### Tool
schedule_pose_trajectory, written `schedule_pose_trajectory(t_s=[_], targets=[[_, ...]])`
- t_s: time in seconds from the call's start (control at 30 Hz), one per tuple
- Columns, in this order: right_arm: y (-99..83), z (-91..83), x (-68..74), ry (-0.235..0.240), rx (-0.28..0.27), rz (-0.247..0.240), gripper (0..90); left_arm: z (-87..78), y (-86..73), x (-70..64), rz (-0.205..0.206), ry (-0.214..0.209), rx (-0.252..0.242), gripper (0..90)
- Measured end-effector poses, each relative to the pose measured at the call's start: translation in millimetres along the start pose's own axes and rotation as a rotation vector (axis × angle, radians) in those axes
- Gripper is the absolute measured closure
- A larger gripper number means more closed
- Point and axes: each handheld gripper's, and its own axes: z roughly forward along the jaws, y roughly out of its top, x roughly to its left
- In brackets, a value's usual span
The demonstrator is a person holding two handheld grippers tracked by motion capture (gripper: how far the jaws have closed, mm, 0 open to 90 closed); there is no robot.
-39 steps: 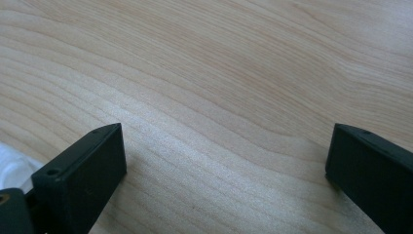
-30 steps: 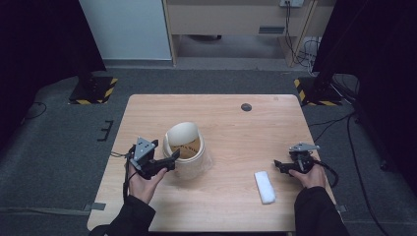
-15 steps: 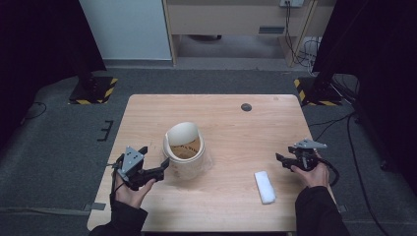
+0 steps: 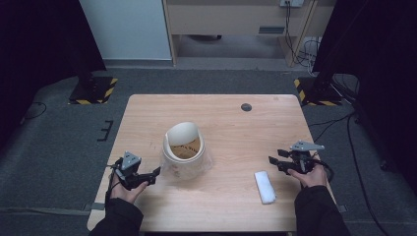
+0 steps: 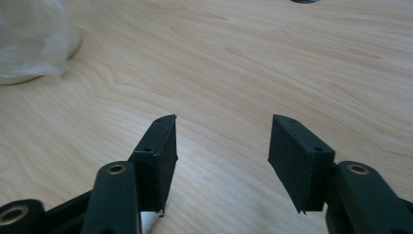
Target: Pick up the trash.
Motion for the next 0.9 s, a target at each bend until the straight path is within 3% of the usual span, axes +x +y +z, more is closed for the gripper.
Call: schedule_pose_trajectory(t_s=[0.13, 0.17, 0.23, 0.3, 0.33, 0.43, 0.9], targets=[[-0.9, 1.1, 5.7, 0.043, 0.012, -0.009, 46.7, 8.2, -1.8, 2.4, 0.007, -0.006, 0.038, 13.9], [-1.9, 2.9, 8.6, 0.080, 0.021, -0.007, 47.9, 10.6, -2.3, 3.1, 0.014, -0.005, 0.051, 13.7], [-2.9, 4.6, 9.8, 0.105, 0.027, -0.006, 48.0, 14.8, -3.2, 3.9, 0.024, -0.002, 0.077, 13.7], [-5.4, 8.0, 12.2, 0.132, 0.053, -0.006, 49.4, 18.3, -4.2, 4.5, 0.027, 0.003, 0.096, 13.1], [-7.6, 10.4, 13.8, 0.152, 0.093, -0.008, 52.2, 20.3, -5.1, 5.7, 0.027, 0.003, 0.108, 13.0], [-10.1, 12.8, 14.1, 0.174, 0.119, 0.004, 56.2, 22.6, -6.1, 7.2, 0.024, 0.005, 0.124, 12.9], [-18.2, 24.2, 16.4, 0.185, 0.229, -0.037, 63.8, 27.1, -9.7, 9.1, 0.023, 0.011, 0.176, 12.0]])
